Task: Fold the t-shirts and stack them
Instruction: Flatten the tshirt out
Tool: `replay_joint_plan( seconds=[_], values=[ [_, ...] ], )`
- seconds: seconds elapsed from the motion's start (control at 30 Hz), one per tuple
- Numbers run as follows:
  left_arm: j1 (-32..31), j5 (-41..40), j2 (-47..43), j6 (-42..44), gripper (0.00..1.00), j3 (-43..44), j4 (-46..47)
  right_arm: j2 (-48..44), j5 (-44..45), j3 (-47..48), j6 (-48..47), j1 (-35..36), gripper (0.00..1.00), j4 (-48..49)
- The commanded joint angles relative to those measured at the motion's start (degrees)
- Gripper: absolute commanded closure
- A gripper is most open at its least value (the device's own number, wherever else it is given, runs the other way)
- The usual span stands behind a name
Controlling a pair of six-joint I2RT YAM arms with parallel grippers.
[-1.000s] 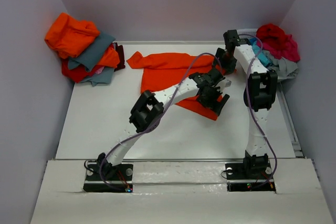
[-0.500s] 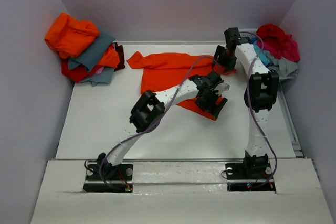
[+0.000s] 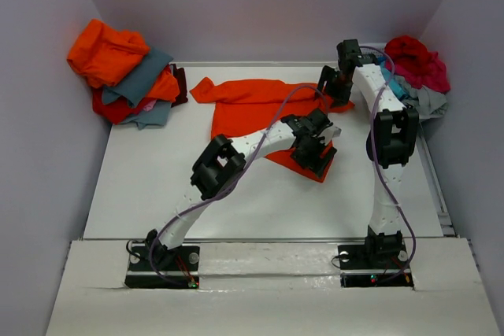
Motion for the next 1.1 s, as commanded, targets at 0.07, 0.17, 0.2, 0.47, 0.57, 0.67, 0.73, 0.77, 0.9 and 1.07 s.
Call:
replay_joint_plan(
  seconds=[0.07,0.17,0.2,0.47,0.57,0.67,0.73,0.77,0.9,1.07],
  values=[
    [-0.3,-8.1,-4.1,-2.2,0.27,-10.8,-4.7,0.7,-0.9,2.4,-1.0,0.3,0.29,1.6],
    [-0.3,-8.7,-5.6,-3.6,0.38,-15.5,-3.0,1.4,-1.3,3.1,-1.1,0.3,0.29,1.5],
    [-0.3,-8.9,-6.2,-4.0,0.43,-16.3,-2.9,1.5,-1.5,3.3,-1.0,0.3,0.29,1.5],
    [-0.3,-10.5,-11.1,-6.2,0.81,-24.4,-2.0,0.1,0.2,2.1,-1.5,0.3,0.29,2.3],
    [-0.3,-11.1,-12.9,-6.5,0.87,-27.2,-1.7,0.0,0.6,2.3,-1.4,0.3,0.28,2.0],
    [-0.3,-11.7,-14.0,-7.2,0.94,-29.3,-1.7,-0.3,1.8,2.2,-1.4,0.3,0.26,1.8],
    [-0.3,-12.1,-15.5,-7.8,0.94,-30.8,-1.8,-0.4,3.5,2.2,-1.3,0.3,0.25,1.2],
    [-0.3,-12.7,-15.9,-7.9,0.94,-31.2,-2.0,-0.4,3.8,2.1,-1.3,0.3,0.25,1.1],
    [-0.3,-14.7,-19.2,-8.7,0.94,-34.2,-2.5,-1.2,4.0,0.6,-1.3,0.3,0.24,1.3],
    [-0.3,-16.8,-25.3,-12.3,0.94,-43.5,-2.2,-1.9,4.8,-0.7,-1.6,0.3,0.23,1.2]
  ],
)
